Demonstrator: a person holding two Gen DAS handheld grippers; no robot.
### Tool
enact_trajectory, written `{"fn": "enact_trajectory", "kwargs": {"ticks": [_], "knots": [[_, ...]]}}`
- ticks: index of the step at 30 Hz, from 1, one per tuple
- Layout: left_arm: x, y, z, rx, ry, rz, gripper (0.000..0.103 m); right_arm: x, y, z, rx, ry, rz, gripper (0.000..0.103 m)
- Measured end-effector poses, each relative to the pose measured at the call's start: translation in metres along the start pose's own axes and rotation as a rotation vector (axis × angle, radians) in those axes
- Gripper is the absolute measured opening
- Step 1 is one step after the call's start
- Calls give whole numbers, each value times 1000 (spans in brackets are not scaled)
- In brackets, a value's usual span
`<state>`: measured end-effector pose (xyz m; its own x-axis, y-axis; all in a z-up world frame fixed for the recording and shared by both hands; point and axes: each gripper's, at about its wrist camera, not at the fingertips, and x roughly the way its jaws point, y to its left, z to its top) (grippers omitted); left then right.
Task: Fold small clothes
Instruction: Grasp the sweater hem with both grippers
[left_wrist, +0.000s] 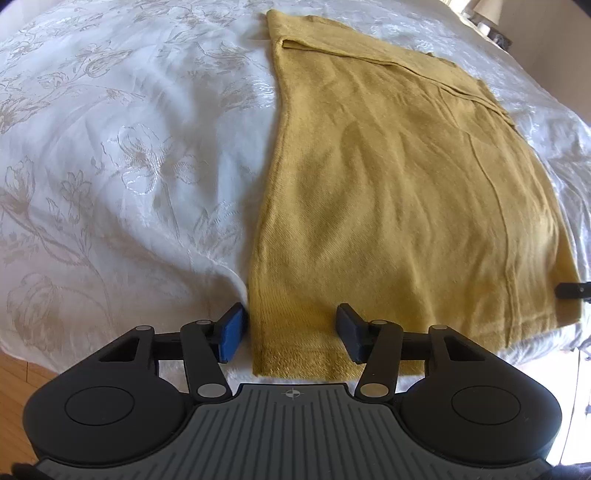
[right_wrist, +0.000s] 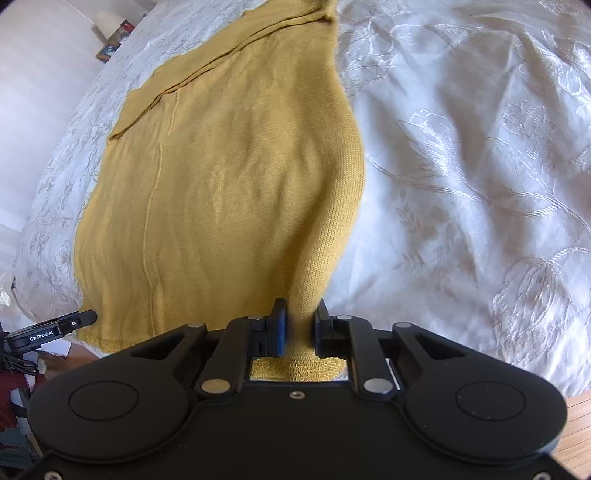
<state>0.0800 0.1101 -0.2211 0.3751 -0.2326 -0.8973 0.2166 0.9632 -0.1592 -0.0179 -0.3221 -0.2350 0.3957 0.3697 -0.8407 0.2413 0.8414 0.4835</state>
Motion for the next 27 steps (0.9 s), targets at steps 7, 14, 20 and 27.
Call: {"fn": "enact_trajectory", "kwargs": {"ticks": [7,14,20,27], "knots": [[-13,-11,0,4,-64,-43,49,5,-2,3,29,13,9,24],[0,-16,17,19,-44,-6,49,8,-7,5,41,27,9,28],[17,-9,22,2,20,-15,49,9,-7,7,56,31,21,37],[13,-2,20,-56,17,-58,7,9,-6,8,49,31,46,38]]}}
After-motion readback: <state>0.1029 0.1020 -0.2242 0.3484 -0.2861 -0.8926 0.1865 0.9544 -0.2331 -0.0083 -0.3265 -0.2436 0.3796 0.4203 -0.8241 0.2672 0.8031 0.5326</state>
